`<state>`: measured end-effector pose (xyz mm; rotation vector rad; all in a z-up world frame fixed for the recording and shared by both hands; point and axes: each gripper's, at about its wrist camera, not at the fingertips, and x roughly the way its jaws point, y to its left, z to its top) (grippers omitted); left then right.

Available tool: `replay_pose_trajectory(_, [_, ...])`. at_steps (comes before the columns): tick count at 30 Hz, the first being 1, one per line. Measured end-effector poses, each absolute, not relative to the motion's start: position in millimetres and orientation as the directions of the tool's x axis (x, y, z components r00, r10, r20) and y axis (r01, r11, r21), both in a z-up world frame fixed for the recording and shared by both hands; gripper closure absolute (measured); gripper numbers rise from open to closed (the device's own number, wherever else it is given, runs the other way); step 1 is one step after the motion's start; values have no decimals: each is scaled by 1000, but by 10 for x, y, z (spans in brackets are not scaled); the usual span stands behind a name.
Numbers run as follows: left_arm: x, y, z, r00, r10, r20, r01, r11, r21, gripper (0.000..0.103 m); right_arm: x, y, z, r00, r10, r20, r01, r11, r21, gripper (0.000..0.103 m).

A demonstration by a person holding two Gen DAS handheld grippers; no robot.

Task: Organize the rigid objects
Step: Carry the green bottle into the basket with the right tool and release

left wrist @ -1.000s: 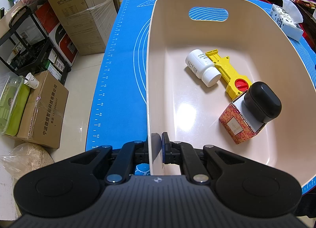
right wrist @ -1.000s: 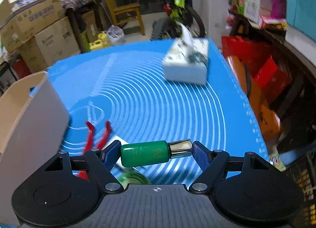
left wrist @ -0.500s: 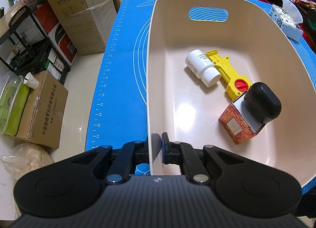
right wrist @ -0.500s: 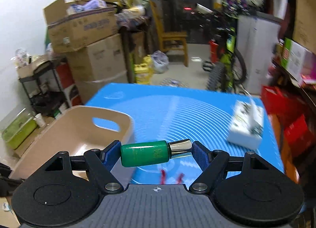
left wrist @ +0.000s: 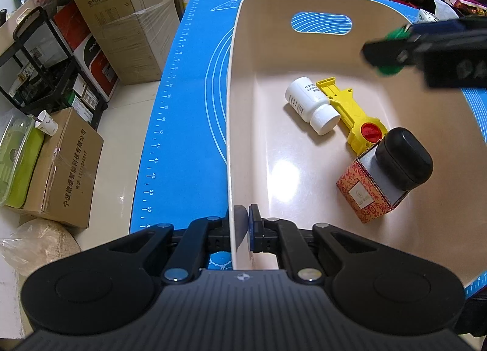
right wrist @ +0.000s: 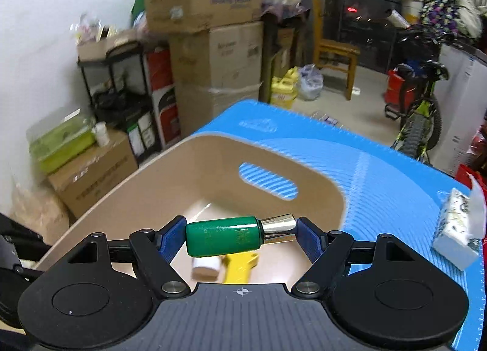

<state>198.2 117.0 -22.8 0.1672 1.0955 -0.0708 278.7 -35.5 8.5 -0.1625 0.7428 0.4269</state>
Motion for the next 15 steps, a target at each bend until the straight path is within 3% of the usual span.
replay_pose_trajectory(15, [1984,1166,-235,457,23,-889,141,985,98,94,2883,-31,-351,532,191,-825,-455,886,-88,24])
